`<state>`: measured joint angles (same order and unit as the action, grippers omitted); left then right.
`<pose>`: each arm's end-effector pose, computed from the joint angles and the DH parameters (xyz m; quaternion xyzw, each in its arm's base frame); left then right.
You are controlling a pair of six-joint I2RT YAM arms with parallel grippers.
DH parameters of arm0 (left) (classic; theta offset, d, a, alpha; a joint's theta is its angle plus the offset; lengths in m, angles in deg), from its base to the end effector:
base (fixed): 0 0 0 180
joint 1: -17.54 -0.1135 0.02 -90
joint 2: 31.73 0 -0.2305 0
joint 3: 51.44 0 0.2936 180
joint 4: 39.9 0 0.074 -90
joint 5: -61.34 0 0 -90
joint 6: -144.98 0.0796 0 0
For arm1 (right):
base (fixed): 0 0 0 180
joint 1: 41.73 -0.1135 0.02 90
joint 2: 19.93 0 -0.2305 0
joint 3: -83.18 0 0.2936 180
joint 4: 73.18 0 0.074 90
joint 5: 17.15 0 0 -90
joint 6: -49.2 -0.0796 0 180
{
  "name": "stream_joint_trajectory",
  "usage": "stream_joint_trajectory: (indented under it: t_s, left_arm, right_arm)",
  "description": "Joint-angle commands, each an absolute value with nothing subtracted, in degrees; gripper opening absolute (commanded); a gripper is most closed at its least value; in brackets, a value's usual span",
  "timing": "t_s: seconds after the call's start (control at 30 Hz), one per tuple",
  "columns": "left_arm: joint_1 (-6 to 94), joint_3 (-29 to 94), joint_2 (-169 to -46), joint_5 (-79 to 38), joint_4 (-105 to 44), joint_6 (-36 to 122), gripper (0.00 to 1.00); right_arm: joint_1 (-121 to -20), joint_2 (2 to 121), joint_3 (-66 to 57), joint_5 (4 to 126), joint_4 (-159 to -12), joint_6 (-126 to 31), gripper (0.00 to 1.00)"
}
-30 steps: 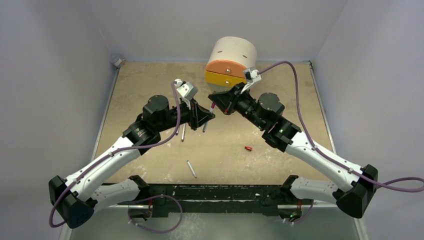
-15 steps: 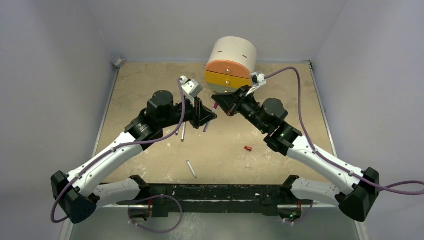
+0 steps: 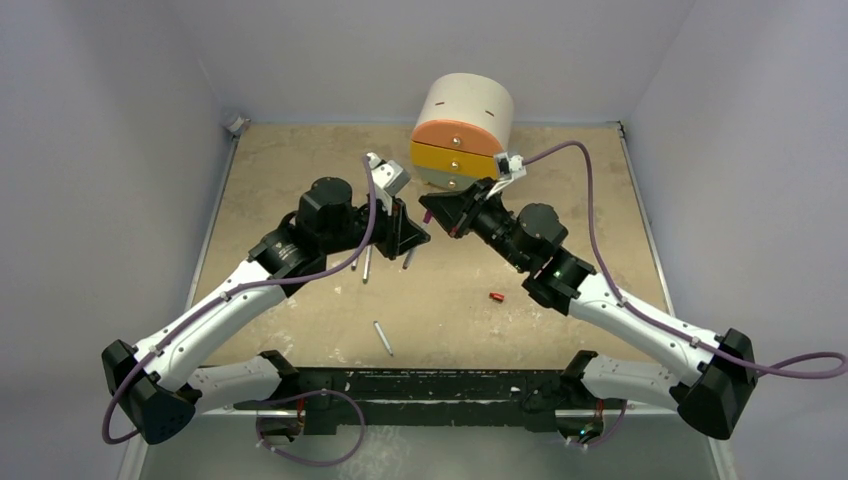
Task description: Insert the pens into the pen caps
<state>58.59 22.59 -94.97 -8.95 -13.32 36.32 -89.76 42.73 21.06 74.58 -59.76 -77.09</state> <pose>0.2448 -0.2487 0.3338 0.2538 0.7508 -0.4143 0.4475 0.2408 0.2641 0.3497 -0.0520 0.6212 0.5178 0.5859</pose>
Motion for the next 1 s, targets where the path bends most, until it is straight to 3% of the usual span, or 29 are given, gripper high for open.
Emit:
stream_joint_trajectory:
  t_s: [0.0,0.67,0.97]
  left_arm:
    - [57.68,30.10,-93.69,-16.63,-32.14,37.05,0.00]
    - [57.54,32.34,-92.67,-19.94,-30.64,39.71,0.00]
    - [57.61,31.28,-91.93,-10.54,-18.00,44.67,0.00]
  right_arm:
    - [-94.23,44.78,24.80,63.40,-71.96,-77.71,0.00]
    - [-99.76,45.64,29.16,63.33,-70.62,-81.83,0.00]
    - [-99.71,40.07,21.09,69.63,-76.10,-79.90,0.00]
